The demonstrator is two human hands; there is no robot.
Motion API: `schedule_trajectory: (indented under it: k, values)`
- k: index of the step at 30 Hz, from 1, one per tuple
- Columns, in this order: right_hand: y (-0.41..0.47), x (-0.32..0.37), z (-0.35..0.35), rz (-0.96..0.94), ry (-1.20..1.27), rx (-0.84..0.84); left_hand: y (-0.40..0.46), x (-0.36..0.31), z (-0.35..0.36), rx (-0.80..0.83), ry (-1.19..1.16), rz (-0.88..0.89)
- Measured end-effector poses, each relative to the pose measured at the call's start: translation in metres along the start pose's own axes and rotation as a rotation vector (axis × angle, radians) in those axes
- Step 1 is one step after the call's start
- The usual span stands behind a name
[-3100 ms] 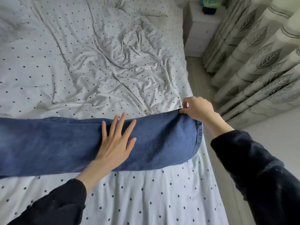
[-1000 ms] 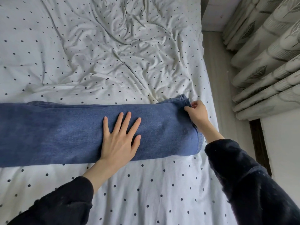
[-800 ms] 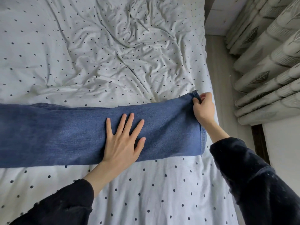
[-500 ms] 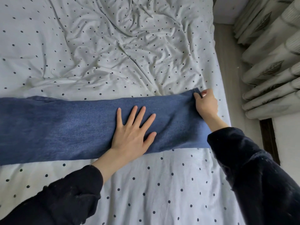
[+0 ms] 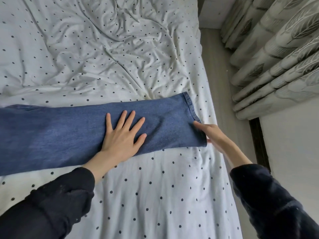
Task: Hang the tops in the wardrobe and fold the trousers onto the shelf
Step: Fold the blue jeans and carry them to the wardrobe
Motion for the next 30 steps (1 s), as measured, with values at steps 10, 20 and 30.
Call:
schedule_trajectory:
  k: [10, 20, 30]
  values:
    - [-0.032, -0.025, -0.015, -0.039, 0.068, 0.2, -0.009, -0.031, -0.006, 0.074, -0.079, -0.079]
    - [-0.059, -0.031, -0.024, -0.141, -0.231, -0.06, -0.02, -0.053, -0.007, 0.099, -0.048, 0.038]
    - [-0.063, -0.049, 0.002, 0.207, -0.59, -0.043, -0.025, -0.051, 0.002, 0.001, -0.034, 0.207]
Point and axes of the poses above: each hand's wrist, its own y-axis towards the middle knuckle, its own z-axis out of the palm, x = y × z, the point moved 1 cm from there along y, towards the middle knuckle, and after that the axes turned 13 degrees about -y, right-handed, at the moved point
